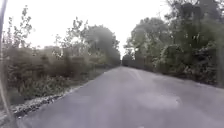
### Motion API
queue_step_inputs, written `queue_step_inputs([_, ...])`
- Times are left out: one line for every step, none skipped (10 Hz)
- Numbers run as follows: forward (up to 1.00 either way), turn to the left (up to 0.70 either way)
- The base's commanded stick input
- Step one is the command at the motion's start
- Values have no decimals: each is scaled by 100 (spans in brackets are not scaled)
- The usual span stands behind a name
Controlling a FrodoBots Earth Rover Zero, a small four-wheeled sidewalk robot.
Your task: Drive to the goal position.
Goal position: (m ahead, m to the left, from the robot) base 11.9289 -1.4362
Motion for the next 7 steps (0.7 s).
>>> queue_step_inputs([70, 1])
queue_step_inputs([70, 1])
queue_step_inputs([70, 1])
queue_step_inputs([70, 1])
queue_step_inputs([70, 1])
queue_step_inputs([70, 1])
queue_step_inputs([70, 1])
